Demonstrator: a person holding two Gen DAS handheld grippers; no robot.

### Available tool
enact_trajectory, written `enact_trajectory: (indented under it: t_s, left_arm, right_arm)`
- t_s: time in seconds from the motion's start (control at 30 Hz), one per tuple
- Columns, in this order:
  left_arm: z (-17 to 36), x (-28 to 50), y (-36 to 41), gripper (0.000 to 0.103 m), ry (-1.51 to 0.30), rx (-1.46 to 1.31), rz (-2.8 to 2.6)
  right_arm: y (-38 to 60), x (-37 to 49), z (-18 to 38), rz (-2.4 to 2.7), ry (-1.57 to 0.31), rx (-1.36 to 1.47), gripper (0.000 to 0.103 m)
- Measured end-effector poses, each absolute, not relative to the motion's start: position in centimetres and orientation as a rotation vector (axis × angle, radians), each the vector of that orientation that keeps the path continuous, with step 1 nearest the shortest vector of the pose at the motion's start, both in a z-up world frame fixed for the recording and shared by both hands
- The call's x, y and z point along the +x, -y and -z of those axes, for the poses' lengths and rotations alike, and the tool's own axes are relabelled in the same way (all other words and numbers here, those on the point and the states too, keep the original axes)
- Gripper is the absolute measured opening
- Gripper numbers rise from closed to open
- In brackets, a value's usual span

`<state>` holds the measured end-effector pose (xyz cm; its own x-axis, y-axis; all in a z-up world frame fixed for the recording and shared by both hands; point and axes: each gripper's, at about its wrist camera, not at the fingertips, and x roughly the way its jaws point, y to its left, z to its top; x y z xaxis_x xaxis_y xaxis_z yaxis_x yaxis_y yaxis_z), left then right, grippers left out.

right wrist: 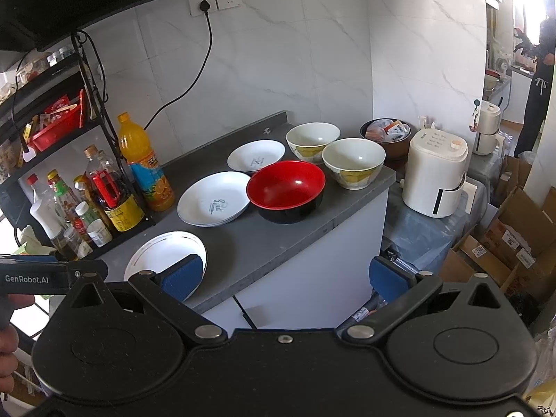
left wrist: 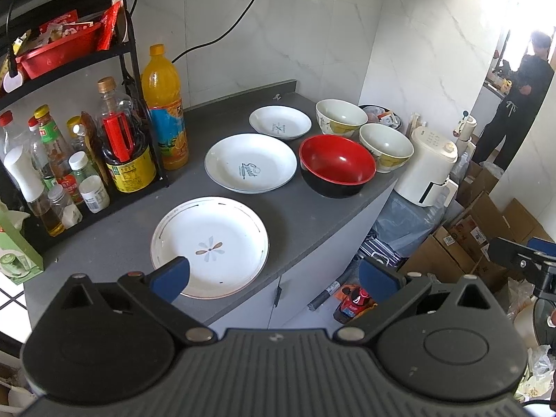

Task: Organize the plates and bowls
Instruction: 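Move the right gripper toward the larger cream bowl with yellow band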

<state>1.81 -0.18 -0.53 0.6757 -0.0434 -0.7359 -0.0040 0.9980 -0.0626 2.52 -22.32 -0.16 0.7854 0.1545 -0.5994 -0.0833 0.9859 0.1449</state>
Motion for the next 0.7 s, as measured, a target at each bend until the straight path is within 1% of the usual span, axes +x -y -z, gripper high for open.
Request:
enact_trajectory:
  t_s: [0.47, 0.7]
  left_arm:
    - [1.4, 5.4, -0.9, 0.103, -0.860, -0.062, 0.041]
    - [1.8, 8.5, -1.9, 0.103, -0.881, -0.048, 0.078]
  right_arm:
    - [21.1, 4.6, 0.4, -0.099, -0.669, 0.114, 0.103]
    - [20.0, 6.6, 0.7, -0.068, -0.676, 0.146, 0.103]
